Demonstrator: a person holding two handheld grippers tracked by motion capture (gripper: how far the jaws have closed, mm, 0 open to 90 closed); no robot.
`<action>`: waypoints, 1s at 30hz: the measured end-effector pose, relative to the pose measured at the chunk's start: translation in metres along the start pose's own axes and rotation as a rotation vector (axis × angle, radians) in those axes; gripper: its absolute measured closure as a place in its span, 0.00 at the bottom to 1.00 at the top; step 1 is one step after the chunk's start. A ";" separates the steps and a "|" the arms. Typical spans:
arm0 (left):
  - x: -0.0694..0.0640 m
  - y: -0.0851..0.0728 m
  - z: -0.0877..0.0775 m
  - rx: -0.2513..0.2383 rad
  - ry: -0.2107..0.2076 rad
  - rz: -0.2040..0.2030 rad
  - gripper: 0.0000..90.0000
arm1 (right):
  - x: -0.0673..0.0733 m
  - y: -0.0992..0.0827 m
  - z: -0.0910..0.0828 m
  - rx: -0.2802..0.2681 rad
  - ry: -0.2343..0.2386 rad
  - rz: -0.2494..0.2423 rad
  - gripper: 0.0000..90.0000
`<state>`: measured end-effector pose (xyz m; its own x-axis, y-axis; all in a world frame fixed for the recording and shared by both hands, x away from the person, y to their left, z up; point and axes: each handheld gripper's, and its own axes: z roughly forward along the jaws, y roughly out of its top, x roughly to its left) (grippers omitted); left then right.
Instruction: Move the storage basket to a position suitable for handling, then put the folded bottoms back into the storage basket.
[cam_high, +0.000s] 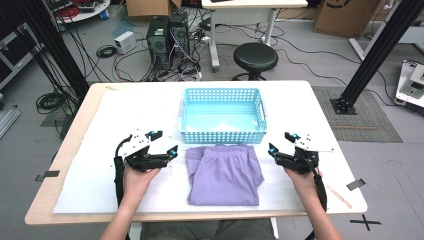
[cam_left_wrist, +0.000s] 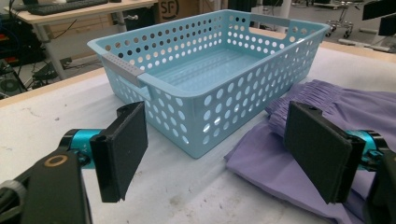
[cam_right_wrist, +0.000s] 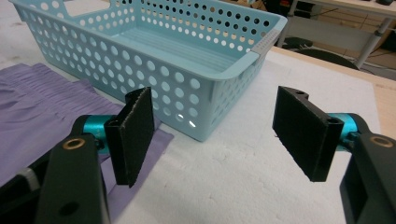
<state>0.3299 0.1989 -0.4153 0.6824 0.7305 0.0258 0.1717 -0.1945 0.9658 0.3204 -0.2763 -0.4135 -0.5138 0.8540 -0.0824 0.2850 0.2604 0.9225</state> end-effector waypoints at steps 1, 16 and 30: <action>0.000 0.000 0.000 -0.002 0.001 -0.003 0.24 | 0.000 0.000 0.000 -0.001 0.000 -0.001 0.33; -0.002 -0.002 0.001 0.037 -0.053 -0.036 0.25 | -0.002 0.000 0.003 -0.009 -0.005 0.011 0.33; -0.027 -0.011 -0.002 0.037 -0.097 -0.092 0.25 | 0.012 -0.009 -0.005 0.013 0.001 -0.032 0.33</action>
<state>0.3084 0.1821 -0.4259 0.7280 0.6798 -0.0890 0.2616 -0.1553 0.9526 0.3079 -0.2707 -0.4214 -0.5238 0.8446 -0.1112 0.2792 0.2936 0.9143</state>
